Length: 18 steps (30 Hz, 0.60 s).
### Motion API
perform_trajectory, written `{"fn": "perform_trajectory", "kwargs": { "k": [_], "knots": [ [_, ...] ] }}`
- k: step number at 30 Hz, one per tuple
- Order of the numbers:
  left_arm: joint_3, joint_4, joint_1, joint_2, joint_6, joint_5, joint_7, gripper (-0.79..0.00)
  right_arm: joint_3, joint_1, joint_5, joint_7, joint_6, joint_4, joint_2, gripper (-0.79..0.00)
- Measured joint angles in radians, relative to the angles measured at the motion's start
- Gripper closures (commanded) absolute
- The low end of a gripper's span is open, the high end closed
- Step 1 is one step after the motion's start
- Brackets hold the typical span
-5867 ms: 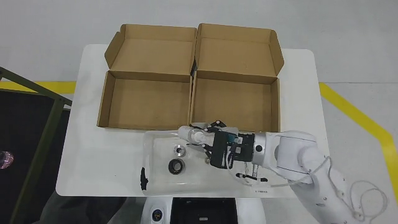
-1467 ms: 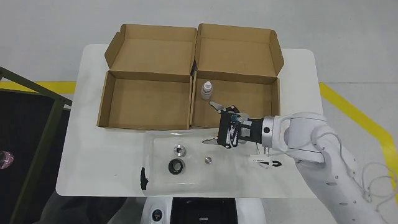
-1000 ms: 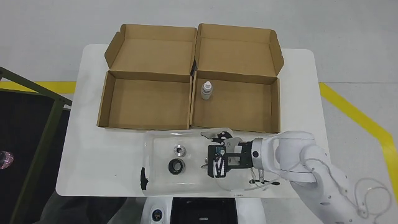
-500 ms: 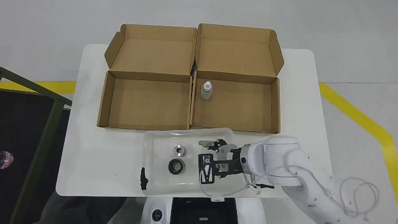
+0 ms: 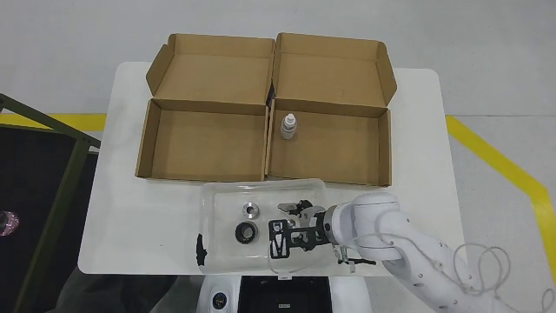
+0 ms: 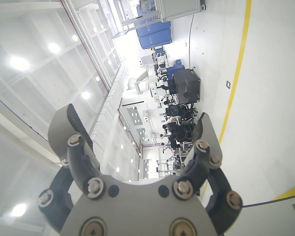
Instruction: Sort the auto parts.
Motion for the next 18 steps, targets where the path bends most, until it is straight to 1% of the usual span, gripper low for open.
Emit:
{"fn": "perform_trajectory", "kwargs": {
  "k": [5, 6, 8, 9, 16, 17, 18],
  "knots": [
    [0.000, 0.000, 0.000, 0.000, 0.000, 0.000, 0.000, -0.785, -0.030, 0.019, -0.042, 0.022, 0.028, 0.028, -0.005, -0.533],
    [0.000, 0.000, 0.000, 0.000, 0.000, 0.000, 0.000, -0.785, -0.037, 0.023, -0.044, 0.020, 0.033, 0.035, -0.007, -0.502],
    [0.000, 0.000, 0.000, 0.000, 0.000, 0.000, 0.000, -0.785, -0.046, 0.028, -0.047, 0.019, 0.037, 0.044, -0.009, -0.409],
    [0.000, 0.000, 0.000, 0.000, 0.000, 0.000, 0.000, -0.785, -0.052, 0.032, -0.049, 0.019, 0.039, 0.050, -0.010, -0.385],
    [0.000, 0.000, 0.000, 0.000, 0.000, 0.000, 0.000, -0.785, -0.081, 0.050, -0.053, 0.020, 0.050, 0.088, -0.017, -0.366],
    [0.000, 0.000, 0.000, 0.000, 0.000, 0.000, 0.000, -0.785, -0.084, 0.052, -0.052, 0.018, 0.050, 0.093, -0.017, -0.360],
    [0.000, 0.000, 0.000, 0.000, 0.000, 0.000, 0.000, -0.785, -0.087, 0.053, -0.051, 0.016, 0.050, 0.098, -0.018, -0.332]
  ]
}}
